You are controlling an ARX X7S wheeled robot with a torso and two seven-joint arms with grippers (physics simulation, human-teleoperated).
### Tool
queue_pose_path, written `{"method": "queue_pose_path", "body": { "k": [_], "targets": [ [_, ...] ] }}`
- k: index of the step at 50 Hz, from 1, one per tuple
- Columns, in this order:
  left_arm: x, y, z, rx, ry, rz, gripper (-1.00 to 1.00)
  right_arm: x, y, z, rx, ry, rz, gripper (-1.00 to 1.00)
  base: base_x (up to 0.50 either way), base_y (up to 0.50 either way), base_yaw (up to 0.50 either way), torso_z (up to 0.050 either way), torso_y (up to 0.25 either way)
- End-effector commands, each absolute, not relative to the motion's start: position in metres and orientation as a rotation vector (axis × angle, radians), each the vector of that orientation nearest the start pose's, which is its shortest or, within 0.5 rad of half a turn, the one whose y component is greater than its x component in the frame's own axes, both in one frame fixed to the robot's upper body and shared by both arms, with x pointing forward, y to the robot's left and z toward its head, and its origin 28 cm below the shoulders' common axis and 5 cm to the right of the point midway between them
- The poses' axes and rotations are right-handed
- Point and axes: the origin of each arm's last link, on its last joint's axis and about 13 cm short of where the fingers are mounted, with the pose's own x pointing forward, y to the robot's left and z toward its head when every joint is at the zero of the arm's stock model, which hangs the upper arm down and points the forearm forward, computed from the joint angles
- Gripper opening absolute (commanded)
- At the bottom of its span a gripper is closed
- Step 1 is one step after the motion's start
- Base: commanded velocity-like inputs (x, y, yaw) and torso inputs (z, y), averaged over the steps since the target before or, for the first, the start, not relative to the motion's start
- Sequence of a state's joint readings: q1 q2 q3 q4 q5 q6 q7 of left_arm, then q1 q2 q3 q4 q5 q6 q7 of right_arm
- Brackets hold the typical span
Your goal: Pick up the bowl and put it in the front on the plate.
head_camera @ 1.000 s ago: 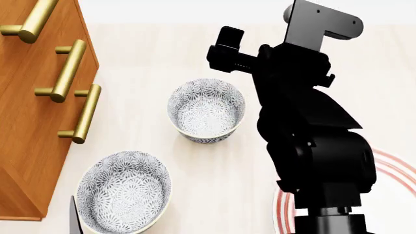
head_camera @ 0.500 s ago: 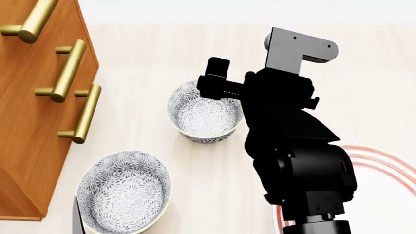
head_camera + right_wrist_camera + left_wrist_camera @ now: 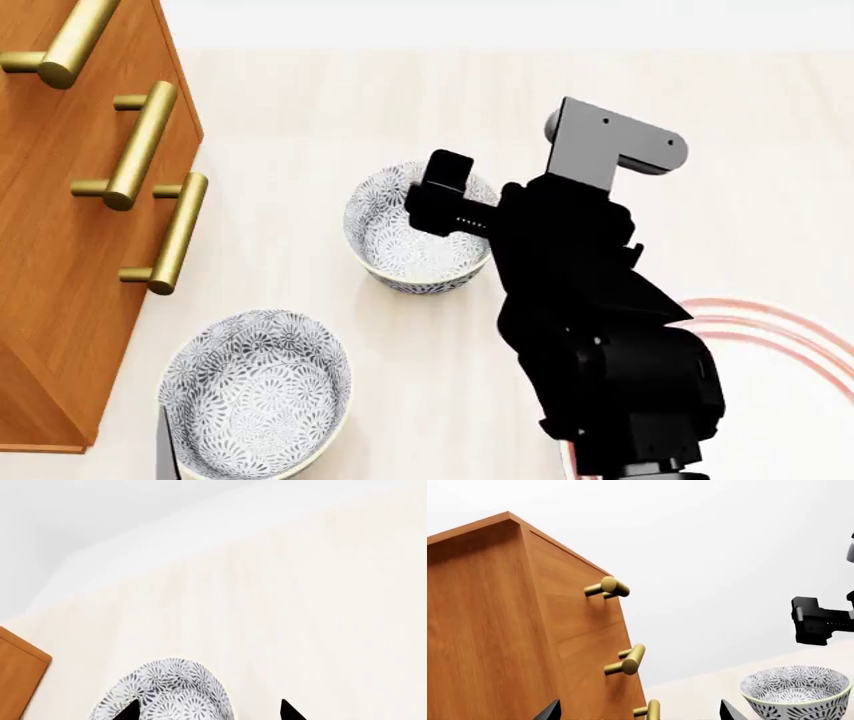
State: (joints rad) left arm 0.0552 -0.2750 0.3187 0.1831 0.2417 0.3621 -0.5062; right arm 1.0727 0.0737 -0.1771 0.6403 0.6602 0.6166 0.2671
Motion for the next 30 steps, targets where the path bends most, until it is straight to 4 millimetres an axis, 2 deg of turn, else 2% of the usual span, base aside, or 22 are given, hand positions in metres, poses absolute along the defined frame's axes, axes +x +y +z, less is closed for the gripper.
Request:
{"method": "queue_pose_path", "body": {
  "k": [1, 7, 17, 30],
  "targets": [
    [0.191, 0.196, 0.057, 0.264, -0.571, 0.078, 1.00, 0.394, -0.067, 0.178, 0.378, 0.275, 0.074, 1.00, 0.00, 0.00, 0.00, 0.000, 0.000],
    [0.190, 0.196, 0.057, 0.268, -0.570, 0.073, 1.00, 0.392, -0.068, 0.181, 0.402, 0.276, 0.073, 1.00, 0.00, 0.00, 0.00, 0.000, 0.000],
    [0.190, 0.196, 0.056, 0.273, -0.566, 0.070, 1.00, 0.390, -0.069, 0.173, 0.416, 0.299, 0.062, 1.00, 0.00, 0.00, 0.00, 0.000, 0.000],
    [0.190, 0.196, 0.056, 0.279, -0.562, 0.068, 1.00, 0.387, -0.066, 0.171, 0.436, 0.314, 0.068, 1.00, 0.00, 0.00, 0.00, 0.000, 0.000]
  ]
}}
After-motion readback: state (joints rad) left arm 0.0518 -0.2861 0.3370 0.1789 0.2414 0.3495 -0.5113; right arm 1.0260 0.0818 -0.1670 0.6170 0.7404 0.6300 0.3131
